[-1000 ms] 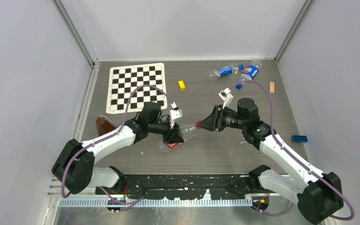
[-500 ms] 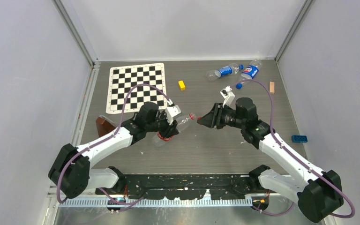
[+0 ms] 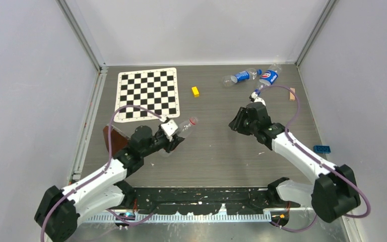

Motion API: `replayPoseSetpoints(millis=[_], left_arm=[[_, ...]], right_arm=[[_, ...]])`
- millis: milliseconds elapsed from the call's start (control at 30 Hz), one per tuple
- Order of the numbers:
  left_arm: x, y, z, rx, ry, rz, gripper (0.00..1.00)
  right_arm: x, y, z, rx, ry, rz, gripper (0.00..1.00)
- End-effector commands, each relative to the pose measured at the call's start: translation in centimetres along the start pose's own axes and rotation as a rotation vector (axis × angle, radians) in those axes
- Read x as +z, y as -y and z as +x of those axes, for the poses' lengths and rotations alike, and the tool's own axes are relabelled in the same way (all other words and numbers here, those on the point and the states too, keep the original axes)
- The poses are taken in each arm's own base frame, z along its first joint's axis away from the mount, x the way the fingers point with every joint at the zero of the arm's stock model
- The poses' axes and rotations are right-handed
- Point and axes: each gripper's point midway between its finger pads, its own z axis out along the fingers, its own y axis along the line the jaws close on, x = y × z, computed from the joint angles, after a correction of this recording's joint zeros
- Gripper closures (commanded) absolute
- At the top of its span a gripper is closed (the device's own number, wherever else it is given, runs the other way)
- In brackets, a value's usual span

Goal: Unscrew the bottle caps
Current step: Place the bottle cap at the center of the board.

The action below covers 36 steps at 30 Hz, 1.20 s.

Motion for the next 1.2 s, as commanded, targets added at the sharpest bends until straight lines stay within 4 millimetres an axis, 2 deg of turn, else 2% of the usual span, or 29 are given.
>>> replayPoseSetpoints(millis=[0, 67, 200, 233, 367, 400, 433, 467, 500, 533, 600, 633, 667, 700, 733, 767, 800, 833, 867, 900, 1000, 1067, 1100, 1167], left_arm=[[-1.7, -2.1, -4.7, 0.040, 0.231, -0.139, 0.88], [-2.6, -2.4, -5.1, 0.049, 0.264, -0.172, 0.87], [-4.1, -2.8, -5.9, 0.056, 0.311, -0.216, 0.87], [-4.4, -2.7, -6.1, 0.057, 0.319, -0.217, 0.87], [-5.0, -2.6, -6.7, 0.057, 0.348, -0.220, 0.87], [-5.1, -2.6, -6.8, 0.054, 0.357, -0.224, 0.87], [-5.2, -2.7, -6.9, 0.050, 0.365, -0.230, 0.86], [-5.4, -2.8, -7.0, 0.048, 0.373, -0.236, 0.86], [-5.5, -2.8, -7.0, 0.044, 0.380, -0.243, 0.86], [-5.6, -2.8, -7.0, 0.042, 0.384, -0.246, 0.86], [-5.8, -2.8, -7.1, 0.042, 0.391, -0.248, 0.86], [-6.0, -2.8, -7.2, 0.045, 0.394, -0.250, 0.86], [-6.1, -2.8, -7.1, 0.046, 0.392, -0.254, 0.86], [-6.2, -3.0, -7.1, 0.048, 0.391, -0.262, 0.86], [-6.3, -3.1, -7.0, 0.049, 0.392, -0.271, 0.86], [-6.4, -3.2, -7.0, 0.051, 0.393, -0.279, 0.86], [-6.5, -3.3, -7.1, 0.054, 0.397, -0.288, 0.86], [-6.6, -3.4, -7.1, 0.053, 0.401, -0.292, 0.86], [-6.6, -3.4, -7.1, 0.054, 0.404, -0.294, 0.86], [-6.6, -3.4, -7.2, 0.054, 0.405, -0.294, 0.86], [-6.6, -3.4, -7.2, 0.055, 0.402, -0.292, 0.86], [-6.6, -3.4, -7.3, 0.055, 0.407, -0.293, 0.86], [-6.6, -3.4, -7.4, 0.055, 0.409, -0.293, 0.86], [-6.6, -3.5, -7.4, 0.054, 0.410, -0.296, 0.86]], right_arm=[[1.7, 0.9, -0.7, 0.015, -0.003, 0.080, 0.95], [2.9, 0.6, 0.0, 0.015, -0.048, 0.067, 0.96], [5.5, -1.6, 1.3, 0.042, -0.141, -0.031, 0.95], [6.4, -2.0, 1.9, 0.056, -0.179, -0.042, 0.95], [9.5, -4.0, 1.8, 0.042, -0.216, -0.057, 0.95], [10.5, -4.0, 2.7, 0.030, -0.247, -0.041, 0.94], [11.0, -5.3, 1.3, 0.018, -0.221, -0.062, 0.94], [12.2, -5.2, 1.9, 0.011, -0.240, -0.041, 0.93], [12.8, -6.6, 0.5, 0.005, -0.215, -0.063, 0.92], [14.1, -6.5, 1.2, -0.002, -0.244, -0.047, 0.92], [15.8, -8.8, -0.4, -0.021, -0.232, -0.064, 0.91], [16.8, -8.4, 0.9, -0.032, -0.273, -0.033, 0.91], [17.3, -9.5, -0.4, -0.047, -0.244, -0.042, 0.90], [17.9, -9.4, 0.6, -0.061, -0.274, -0.023, 0.89], [18.2, -10.5, -0.3, -0.074, -0.250, -0.036, 0.87], [18.8, -10.5, 0.4, -0.087, -0.260, -0.020, 0.86], [19.1, -11.5, -0.4, -0.090, -0.240, -0.032, 0.84], [19.7, -11.3, 0.4, -0.099, -0.254, -0.020, 0.83], [20.0, -12.1, -0.2, -0.102, -0.242, -0.028, 0.82], [20.5, -11.7, 0.5, -0.109, -0.254, -0.003, 0.81], [21.3, -12.3, 0.7, -0.130, -0.252, 0.006, 0.75], [21.9, -12.2, 1.5, -0.144, -0.275, 0.020, 0.72], [22.1, -12.2, 1.0, -0.155, -0.255, 0.036, 0.69], [22.4, -12.2, 1.3, -0.169, -0.255, 0.046, 0.64]])
